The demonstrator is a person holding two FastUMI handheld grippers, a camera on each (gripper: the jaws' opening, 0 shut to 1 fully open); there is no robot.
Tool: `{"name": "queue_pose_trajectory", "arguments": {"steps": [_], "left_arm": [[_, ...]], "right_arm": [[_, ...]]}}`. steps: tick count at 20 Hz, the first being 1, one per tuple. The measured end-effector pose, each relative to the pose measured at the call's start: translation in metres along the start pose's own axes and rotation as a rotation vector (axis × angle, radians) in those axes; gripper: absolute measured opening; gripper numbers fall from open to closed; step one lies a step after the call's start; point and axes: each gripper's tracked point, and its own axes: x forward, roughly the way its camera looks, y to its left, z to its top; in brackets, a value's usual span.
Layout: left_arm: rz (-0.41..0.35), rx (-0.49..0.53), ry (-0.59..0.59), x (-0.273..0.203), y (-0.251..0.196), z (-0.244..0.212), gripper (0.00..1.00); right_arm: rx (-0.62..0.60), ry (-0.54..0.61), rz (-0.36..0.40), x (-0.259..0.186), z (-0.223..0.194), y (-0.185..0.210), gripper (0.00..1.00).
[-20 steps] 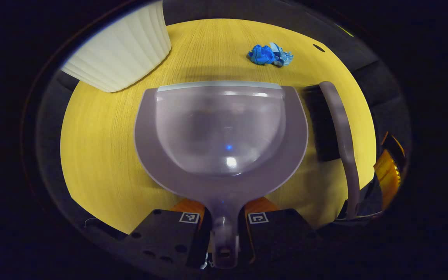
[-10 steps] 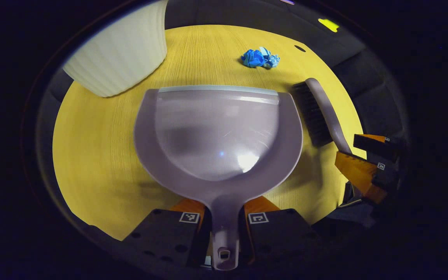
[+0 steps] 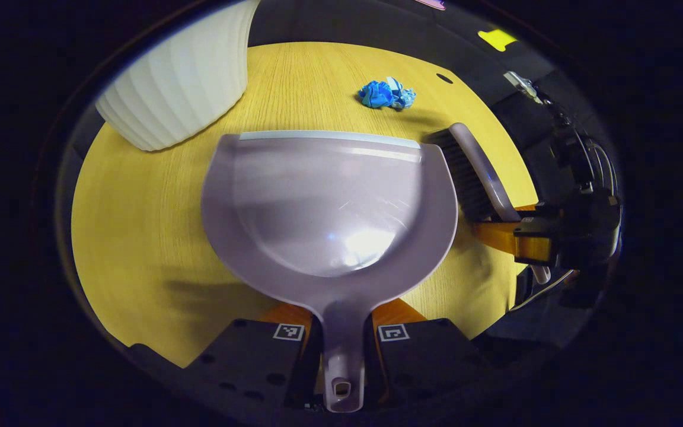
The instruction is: Pick up the small broom and dustpan from the desktop, sweep the trash into the dustpan with the broom, and then empty the trash into the garbage bin.
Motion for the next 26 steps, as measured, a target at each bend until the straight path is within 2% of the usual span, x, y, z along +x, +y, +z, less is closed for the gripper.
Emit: {"name": "queue_pose_trajectory", "arguments": {"steps": [1, 2, 5, 8, 13, 17, 21, 26], "left_arm": [[0.000, 0.006, 0.003, -0.001, 0.001, 0.001, 0.28], [0.000, 0.015, 0.008, -0.002, 0.001, 0.001, 0.28], [0.001, 0.064, 0.025, -0.005, 0.005, 0.003, 0.29], [0.006, 0.142, 0.058, -0.004, 0.019, 0.013, 0.30], [0.065, 0.357, 0.136, -0.014, 0.051, 0.033, 0.29], [0.056, 0.471, 0.183, -0.018, 0.056, 0.053, 0.29], [0.067, 0.551, 0.198, -0.017, 0.061, 0.076, 0.29], [0.053, 0.594, 0.200, -0.014, 0.061, 0.086, 0.29]], "right_arm": [[0.000, 0.013, 0.023, 0.003, 0.003, 0.004, 0.31], [0.008, 0.025, 0.039, 0.004, 0.005, 0.006, 0.27], [-0.006, 0.045, 0.070, 0.001, 0.014, 0.003, 0.29], [-0.009, 0.038, 0.060, 0.004, 0.041, -0.016, 0.29], [-0.046, 0.001, 0.005, 0.006, 0.115, -0.059, 0.29], [-0.101, 0.002, -0.032, 0.011, 0.172, -0.080, 0.28], [-0.214, -0.003, -0.017, 0.015, 0.205, -0.066, 0.28], [-0.413, 0.047, 0.076, 0.019, 0.185, -0.016, 0.28]]}}
